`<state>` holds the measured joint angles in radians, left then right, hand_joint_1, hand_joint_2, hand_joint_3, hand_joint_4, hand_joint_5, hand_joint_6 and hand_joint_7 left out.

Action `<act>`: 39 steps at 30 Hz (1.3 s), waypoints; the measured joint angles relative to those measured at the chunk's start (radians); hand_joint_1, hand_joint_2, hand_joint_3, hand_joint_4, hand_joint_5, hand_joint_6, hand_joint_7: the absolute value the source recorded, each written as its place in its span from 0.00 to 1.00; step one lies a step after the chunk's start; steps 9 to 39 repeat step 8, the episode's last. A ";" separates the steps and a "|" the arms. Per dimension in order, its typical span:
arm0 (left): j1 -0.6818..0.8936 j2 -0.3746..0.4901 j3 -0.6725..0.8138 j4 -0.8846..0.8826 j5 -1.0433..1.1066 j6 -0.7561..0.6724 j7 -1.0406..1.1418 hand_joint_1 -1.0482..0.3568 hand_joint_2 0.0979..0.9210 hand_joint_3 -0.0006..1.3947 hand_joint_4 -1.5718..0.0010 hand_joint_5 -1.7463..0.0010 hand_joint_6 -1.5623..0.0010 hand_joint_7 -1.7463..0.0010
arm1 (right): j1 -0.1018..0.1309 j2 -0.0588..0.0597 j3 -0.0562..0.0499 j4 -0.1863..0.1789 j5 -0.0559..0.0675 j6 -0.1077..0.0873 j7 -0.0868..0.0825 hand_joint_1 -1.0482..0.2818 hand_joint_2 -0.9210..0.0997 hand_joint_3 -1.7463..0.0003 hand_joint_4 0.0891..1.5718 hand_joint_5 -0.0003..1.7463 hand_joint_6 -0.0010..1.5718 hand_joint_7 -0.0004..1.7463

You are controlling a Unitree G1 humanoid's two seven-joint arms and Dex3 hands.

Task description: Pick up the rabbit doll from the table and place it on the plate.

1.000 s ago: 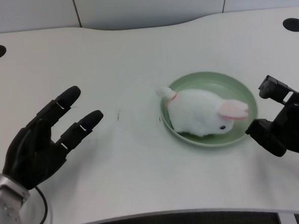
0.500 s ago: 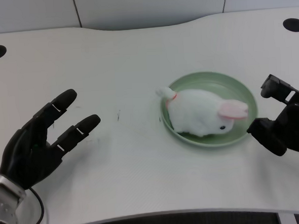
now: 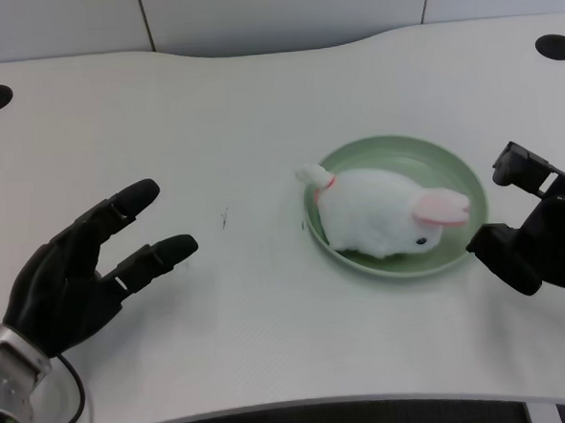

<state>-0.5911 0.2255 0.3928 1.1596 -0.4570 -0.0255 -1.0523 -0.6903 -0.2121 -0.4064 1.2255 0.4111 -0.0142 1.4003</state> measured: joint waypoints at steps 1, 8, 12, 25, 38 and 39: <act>0.000 0.000 0.000 0.000 0.006 0.000 0.000 0.19 1.00 0.18 0.61 0.48 0.46 0.97 | 0.000 0.000 0.000 0.000 0.000 0.000 0.000 0.29 0.00 0.97 0.67 1.00 0.54 1.00; 0.000 0.000 -0.002 0.000 0.025 -0.037 0.000 0.18 1.00 0.19 0.67 0.33 0.42 0.97 | 0.000 0.000 0.001 0.000 0.000 -0.001 0.000 0.28 0.00 0.97 0.67 1.00 0.55 1.00; 0.000 0.000 -0.002 0.000 0.025 -0.037 0.000 0.18 1.00 0.19 0.67 0.33 0.42 0.97 | 0.000 0.000 0.001 0.000 0.000 -0.001 0.000 0.28 0.00 0.97 0.67 1.00 0.55 1.00; 0.000 0.000 -0.002 0.000 0.025 -0.037 0.000 0.18 1.00 0.19 0.67 0.33 0.42 0.97 | 0.000 0.000 0.001 0.000 0.000 -0.001 0.000 0.28 0.00 0.97 0.67 1.00 0.55 1.00; 0.000 0.000 -0.002 0.000 0.025 -0.037 0.000 0.18 1.00 0.19 0.67 0.33 0.42 0.97 | 0.000 0.000 0.001 0.000 0.000 -0.001 0.000 0.28 0.00 0.97 0.67 1.00 0.55 1.00; 0.000 0.000 -0.002 0.000 0.025 -0.037 0.000 0.18 1.00 0.19 0.67 0.33 0.42 0.97 | 0.000 0.000 0.001 0.000 0.000 -0.001 0.000 0.28 0.00 0.97 0.67 1.00 0.55 1.00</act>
